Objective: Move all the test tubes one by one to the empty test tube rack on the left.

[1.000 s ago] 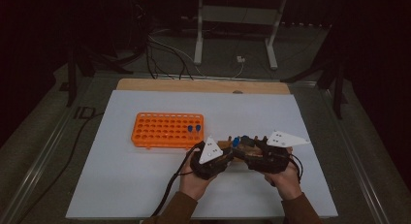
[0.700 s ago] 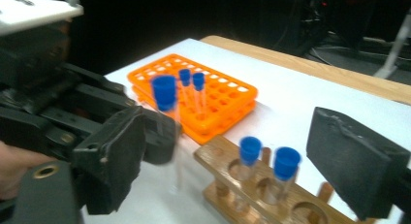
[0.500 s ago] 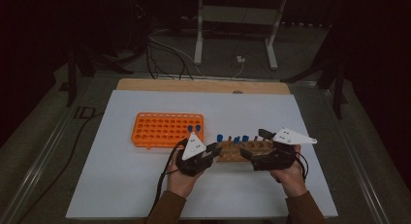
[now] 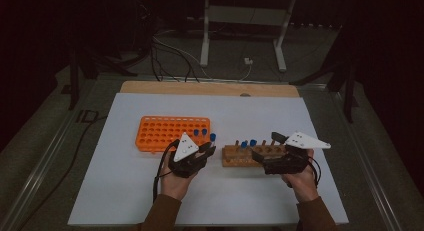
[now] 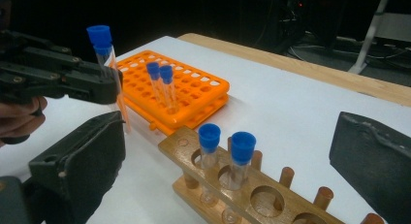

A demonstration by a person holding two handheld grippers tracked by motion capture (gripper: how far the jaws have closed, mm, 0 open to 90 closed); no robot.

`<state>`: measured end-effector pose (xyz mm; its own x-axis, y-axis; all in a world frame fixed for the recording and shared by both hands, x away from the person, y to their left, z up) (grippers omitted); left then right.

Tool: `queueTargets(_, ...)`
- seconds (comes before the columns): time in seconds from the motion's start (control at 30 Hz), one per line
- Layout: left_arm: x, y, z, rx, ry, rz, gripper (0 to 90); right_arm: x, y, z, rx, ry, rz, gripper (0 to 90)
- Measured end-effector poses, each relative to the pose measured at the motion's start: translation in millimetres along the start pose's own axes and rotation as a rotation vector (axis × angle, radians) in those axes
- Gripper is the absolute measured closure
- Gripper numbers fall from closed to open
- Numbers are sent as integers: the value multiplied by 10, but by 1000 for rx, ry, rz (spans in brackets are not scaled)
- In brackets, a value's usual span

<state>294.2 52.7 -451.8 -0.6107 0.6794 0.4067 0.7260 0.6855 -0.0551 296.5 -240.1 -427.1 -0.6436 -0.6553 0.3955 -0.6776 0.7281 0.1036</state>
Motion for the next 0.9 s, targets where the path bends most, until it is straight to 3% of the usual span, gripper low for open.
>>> queueTargets(0.6, 140, 300, 36, 17, -21, -76, 774, 12, -39, 16, -11, -6, 12, 0)
queueTargets(0.9, 104, 471, 68, 30, -20, -120, 774, 14, -42, 19, -12, -7, 11, 0)
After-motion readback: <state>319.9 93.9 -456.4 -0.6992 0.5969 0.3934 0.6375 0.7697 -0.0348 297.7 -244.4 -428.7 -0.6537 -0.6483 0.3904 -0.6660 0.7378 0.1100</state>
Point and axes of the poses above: each handheld gripper's, and its own axes: x roughly backward along the jaws, z roughly out of its underside, y roughly to its left, the point moved 2 cm from there along -x, roughly forward along the jaws, and after that the axes turned 2 degrees about y, right-handed, at the moved point
